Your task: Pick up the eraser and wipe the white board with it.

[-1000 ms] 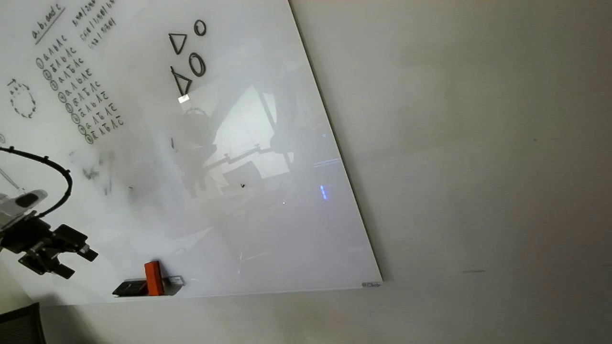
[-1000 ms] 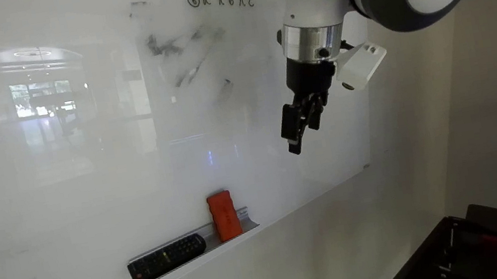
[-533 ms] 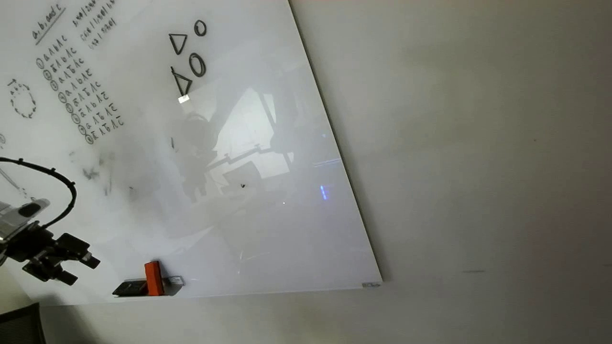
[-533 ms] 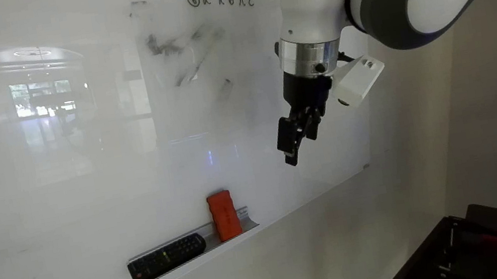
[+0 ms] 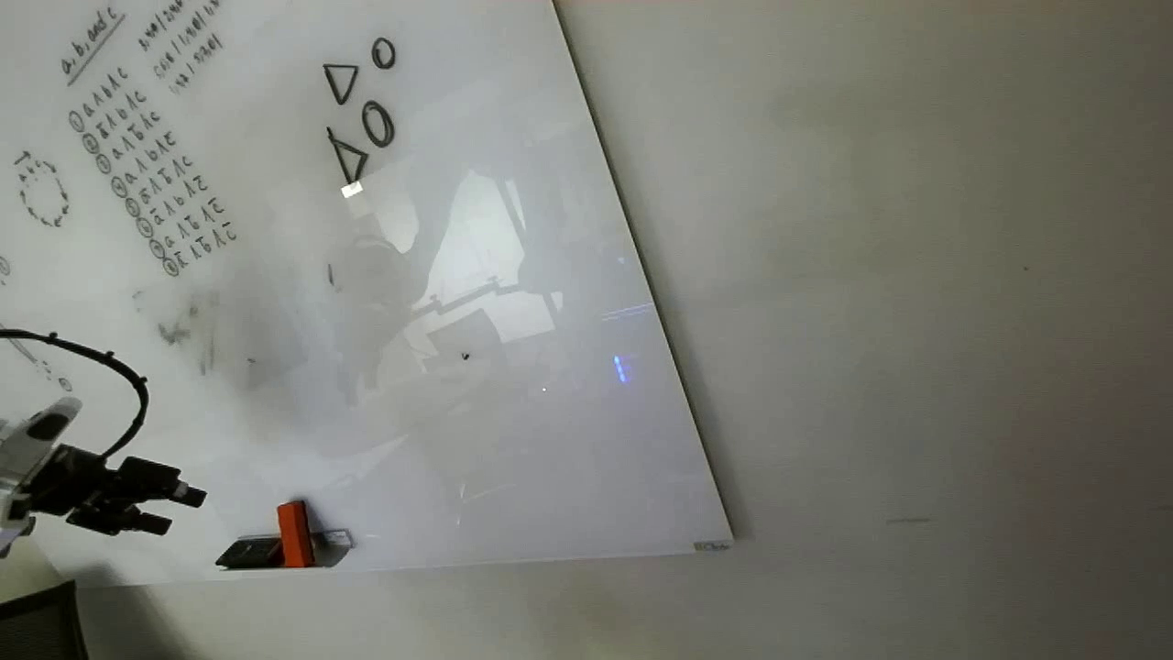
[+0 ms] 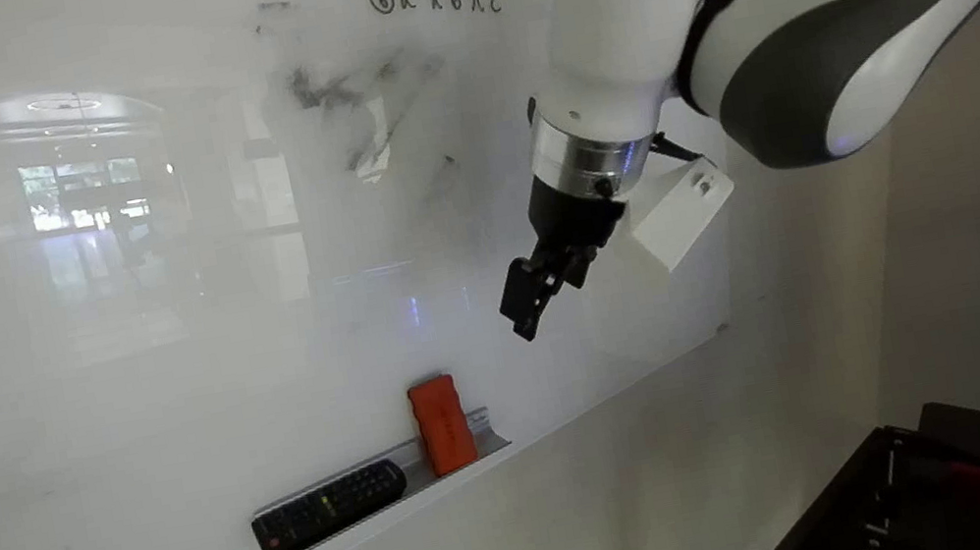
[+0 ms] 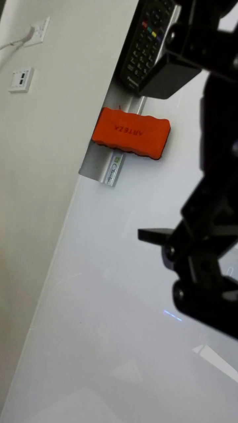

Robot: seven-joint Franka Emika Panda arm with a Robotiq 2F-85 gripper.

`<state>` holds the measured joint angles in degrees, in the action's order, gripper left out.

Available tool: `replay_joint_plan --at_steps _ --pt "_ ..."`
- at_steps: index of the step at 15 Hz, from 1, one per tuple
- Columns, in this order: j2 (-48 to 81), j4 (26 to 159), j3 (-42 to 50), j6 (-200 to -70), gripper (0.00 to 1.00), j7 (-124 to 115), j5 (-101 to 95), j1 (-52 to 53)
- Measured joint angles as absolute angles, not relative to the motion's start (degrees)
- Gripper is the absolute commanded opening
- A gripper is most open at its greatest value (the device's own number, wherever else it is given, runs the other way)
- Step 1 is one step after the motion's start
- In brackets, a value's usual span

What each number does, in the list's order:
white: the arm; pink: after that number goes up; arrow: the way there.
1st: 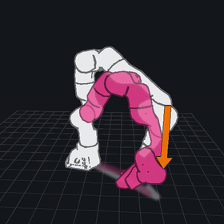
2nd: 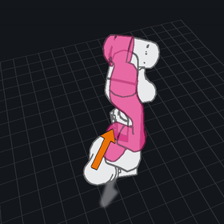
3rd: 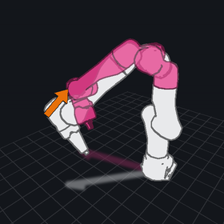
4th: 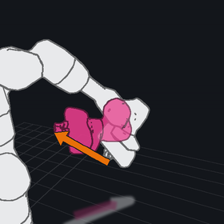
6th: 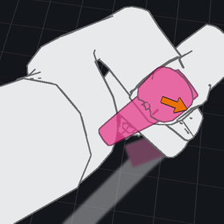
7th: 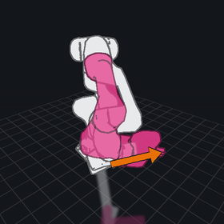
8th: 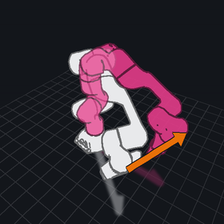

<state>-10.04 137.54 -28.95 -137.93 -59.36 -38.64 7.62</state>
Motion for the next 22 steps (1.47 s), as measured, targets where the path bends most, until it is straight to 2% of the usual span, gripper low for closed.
replay_joint_plan --at_steps 8,16,22 --pt "-0.68 135.98 -26.2 -139.83 1.0 -89.23 -63.8 12.56" --pt "0.63 135.92 -24.44 -139.31 1.0 -93.06 -66.94 15.61" --pt "1.97 135.89 -23.42 -135.44 1.0 -110.7 -84.31 17.93"
